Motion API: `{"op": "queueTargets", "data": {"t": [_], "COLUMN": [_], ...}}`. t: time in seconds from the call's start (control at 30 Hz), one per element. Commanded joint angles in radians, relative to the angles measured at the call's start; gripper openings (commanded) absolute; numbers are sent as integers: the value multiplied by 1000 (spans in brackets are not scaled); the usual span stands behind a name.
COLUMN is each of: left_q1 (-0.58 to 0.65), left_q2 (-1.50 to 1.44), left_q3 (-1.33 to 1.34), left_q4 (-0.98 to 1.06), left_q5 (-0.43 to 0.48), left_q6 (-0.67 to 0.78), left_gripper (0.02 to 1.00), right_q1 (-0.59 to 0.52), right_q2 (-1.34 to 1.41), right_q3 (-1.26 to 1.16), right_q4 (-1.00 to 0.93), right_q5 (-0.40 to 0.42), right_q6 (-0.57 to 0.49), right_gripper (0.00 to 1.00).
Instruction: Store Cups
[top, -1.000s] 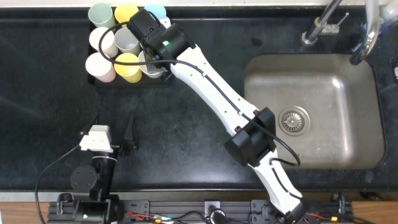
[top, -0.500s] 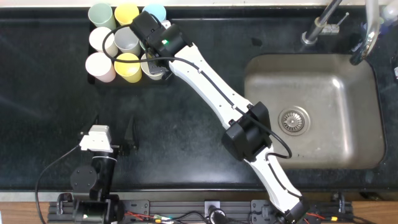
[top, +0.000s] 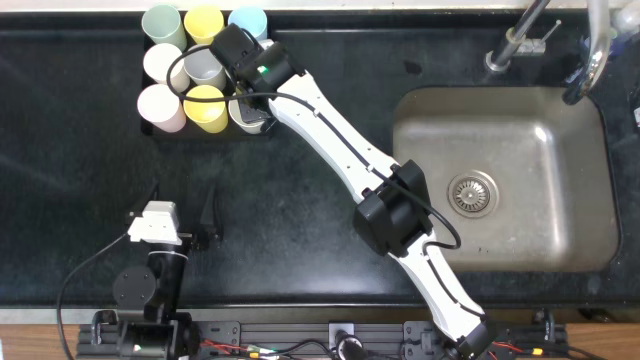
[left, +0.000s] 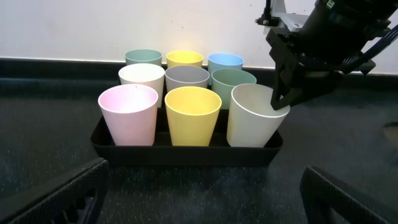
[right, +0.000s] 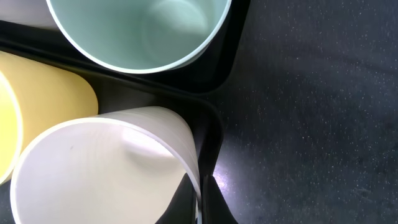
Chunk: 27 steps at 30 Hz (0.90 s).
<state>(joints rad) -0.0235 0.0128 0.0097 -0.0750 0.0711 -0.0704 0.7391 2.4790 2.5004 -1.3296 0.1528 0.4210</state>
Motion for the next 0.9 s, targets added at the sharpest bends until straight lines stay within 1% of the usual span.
{"op": "queueTargets", "data": {"t": [0.03,0.87,0.9], "left_q1": [8,8,8], "left_q2": [-10,-10,-10], "left_q3": [-2,-2,-2], "left_q4": [-2,-2,-2], "left_q5": [6,6,6], "left_q6": [18,18,18], "left_gripper": [1000,1000,1000], "right_q1": [-5,-2,-2], "right_q2": [1,2,2], "right_q3": [5,-10,-10], "right_q4": [2,-8,-7], "right_q5": [-6,-6,-6], "right_q6": [-3,-3,-3], "right_gripper": [47,47,93]}}
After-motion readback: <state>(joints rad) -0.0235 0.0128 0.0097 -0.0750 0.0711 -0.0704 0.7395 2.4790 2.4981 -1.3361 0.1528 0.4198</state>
